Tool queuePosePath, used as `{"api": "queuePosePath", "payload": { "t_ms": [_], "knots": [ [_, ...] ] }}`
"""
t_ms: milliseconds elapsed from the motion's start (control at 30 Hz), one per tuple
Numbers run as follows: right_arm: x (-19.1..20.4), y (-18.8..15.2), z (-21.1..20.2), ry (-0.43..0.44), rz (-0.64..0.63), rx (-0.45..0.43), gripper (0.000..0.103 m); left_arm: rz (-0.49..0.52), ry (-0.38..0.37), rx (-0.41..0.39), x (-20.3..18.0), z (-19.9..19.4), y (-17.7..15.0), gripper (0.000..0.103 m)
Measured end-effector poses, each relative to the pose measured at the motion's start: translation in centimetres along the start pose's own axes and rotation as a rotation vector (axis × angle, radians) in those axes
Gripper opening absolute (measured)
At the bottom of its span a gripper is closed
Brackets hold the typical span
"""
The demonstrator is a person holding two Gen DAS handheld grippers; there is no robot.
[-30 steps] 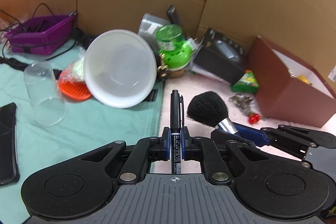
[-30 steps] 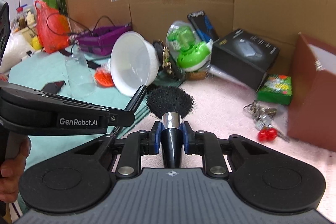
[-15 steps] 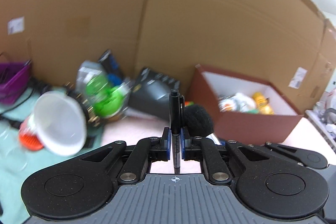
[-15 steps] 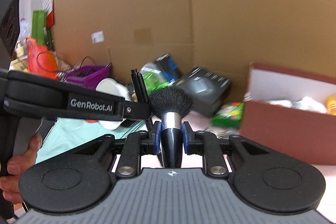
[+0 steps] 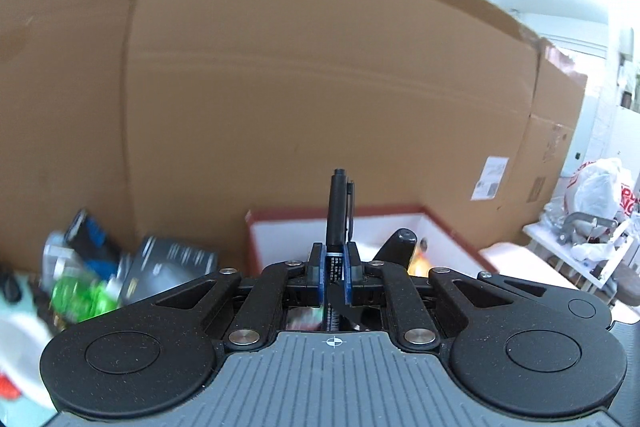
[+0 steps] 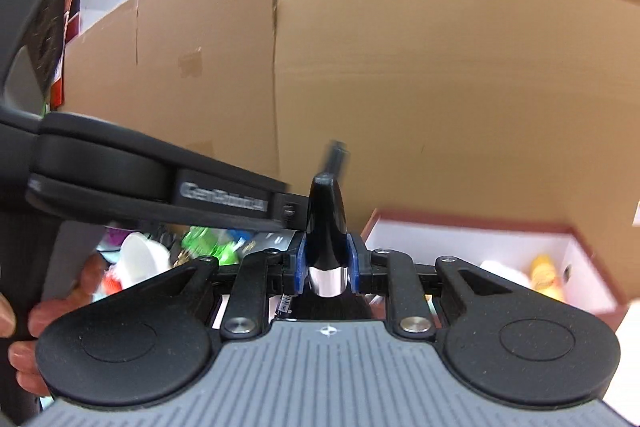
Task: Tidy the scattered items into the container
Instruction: 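Carry the marker and brush into the brown box and open both grippers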
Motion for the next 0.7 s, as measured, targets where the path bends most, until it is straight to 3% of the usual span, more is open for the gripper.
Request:
{"api": "queuePosePath", "payload": {
  "t_ms": [100, 367, 500, 700],
  "knots": [
    [-1.9, 1.5, 0.5, -0.051, -0.011, -0.018, 0.024, 0.002, -0.028, 0.017, -1.0, 2.0, 1.7, 0.002],
    [-6.0, 2.6, 2.5, -0.089, 0.040, 0.000, 0.024, 0.021, -0.048, 0.055, -2.2, 6.8, 3.0, 0.003],
    [-8.0, 1.7, 4.8, -0.106, 0.083, 0.050, 0.025, 0.010, -0.071, 0.120, -2.0, 10.0, 2.3, 0.003],
    [-9.5, -0.4, 6.9, -0.109, 0.137, 0.109, 0.024, -0.010, -0.060, 0.157, -0.9, 12.2, 1.3, 0.005]
  ]
}}
Point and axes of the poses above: each gripper's, at about its wrist camera, not at the fingertips, and z roughly the way its jaws point, x to its left, y to its top, the point moved 10 cm from there along z, roughly the way its jaws point, and after that the axes turned 11 degrees about x, right-handed, at the moved point
